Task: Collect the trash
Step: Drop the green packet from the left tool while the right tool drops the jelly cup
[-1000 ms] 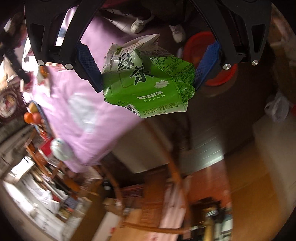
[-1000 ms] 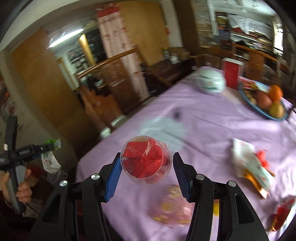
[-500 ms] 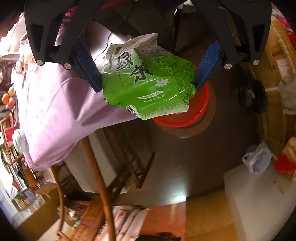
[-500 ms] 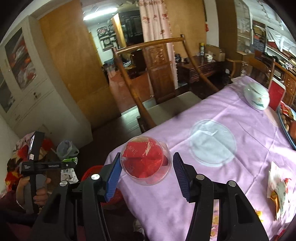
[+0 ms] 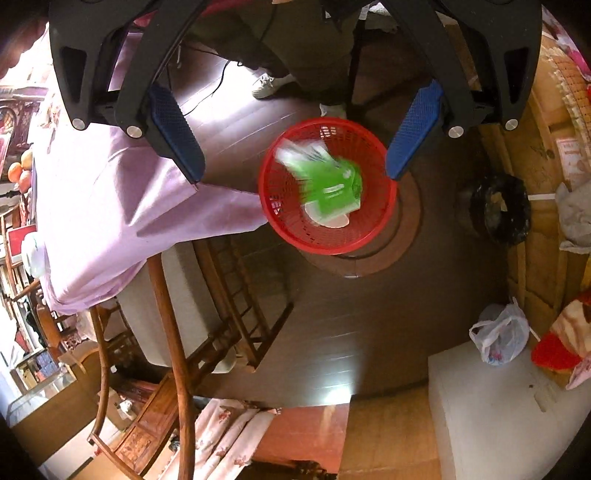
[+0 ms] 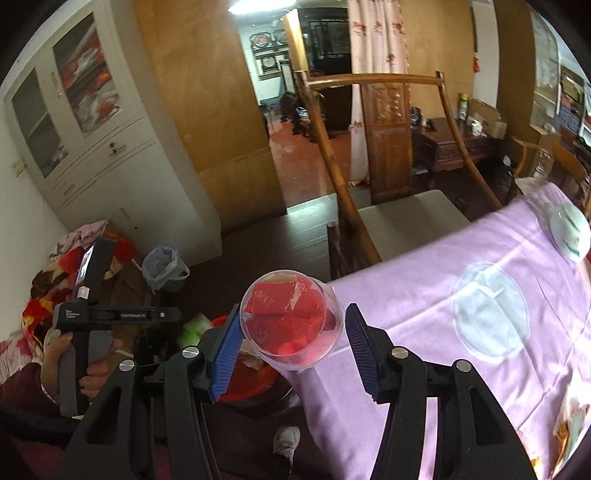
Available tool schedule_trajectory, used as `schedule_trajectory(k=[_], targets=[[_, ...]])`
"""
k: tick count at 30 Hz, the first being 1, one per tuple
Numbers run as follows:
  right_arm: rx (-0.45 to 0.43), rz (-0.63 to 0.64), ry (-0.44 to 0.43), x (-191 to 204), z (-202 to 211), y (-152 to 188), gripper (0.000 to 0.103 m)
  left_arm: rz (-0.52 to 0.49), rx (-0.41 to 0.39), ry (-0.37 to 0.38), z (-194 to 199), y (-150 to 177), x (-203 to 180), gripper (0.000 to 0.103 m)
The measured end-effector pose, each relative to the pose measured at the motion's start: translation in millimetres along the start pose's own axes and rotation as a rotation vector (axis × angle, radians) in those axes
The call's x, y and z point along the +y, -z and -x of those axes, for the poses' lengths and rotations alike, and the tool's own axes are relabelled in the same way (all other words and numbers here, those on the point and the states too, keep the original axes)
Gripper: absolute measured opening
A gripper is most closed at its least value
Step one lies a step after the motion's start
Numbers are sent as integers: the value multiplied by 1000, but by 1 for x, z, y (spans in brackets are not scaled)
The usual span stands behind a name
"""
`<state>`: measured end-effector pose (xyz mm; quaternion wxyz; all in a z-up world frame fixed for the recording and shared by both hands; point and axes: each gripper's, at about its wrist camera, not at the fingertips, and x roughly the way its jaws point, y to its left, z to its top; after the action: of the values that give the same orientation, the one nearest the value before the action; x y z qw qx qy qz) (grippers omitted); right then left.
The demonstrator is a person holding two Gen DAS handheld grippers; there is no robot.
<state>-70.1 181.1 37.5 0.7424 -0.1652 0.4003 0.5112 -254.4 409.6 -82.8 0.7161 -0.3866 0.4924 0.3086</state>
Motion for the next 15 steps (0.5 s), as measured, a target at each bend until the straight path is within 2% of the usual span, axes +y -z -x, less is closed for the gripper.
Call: schedule_trajectory(k=[4,8,12,15], targets=[[7,1,-8,3,-3,-3,55,0,-14,-9,5,1,2,95],[79,26,-81,13,-27,-7,55,34,-51,-40,19,3,17,95],[177,113,-177,47,-62,-7,55,77,-81,-83,33,12,38,95],[198,176,-236,74,-78,-12,56,114,-84,-113,41,24,56,95]])
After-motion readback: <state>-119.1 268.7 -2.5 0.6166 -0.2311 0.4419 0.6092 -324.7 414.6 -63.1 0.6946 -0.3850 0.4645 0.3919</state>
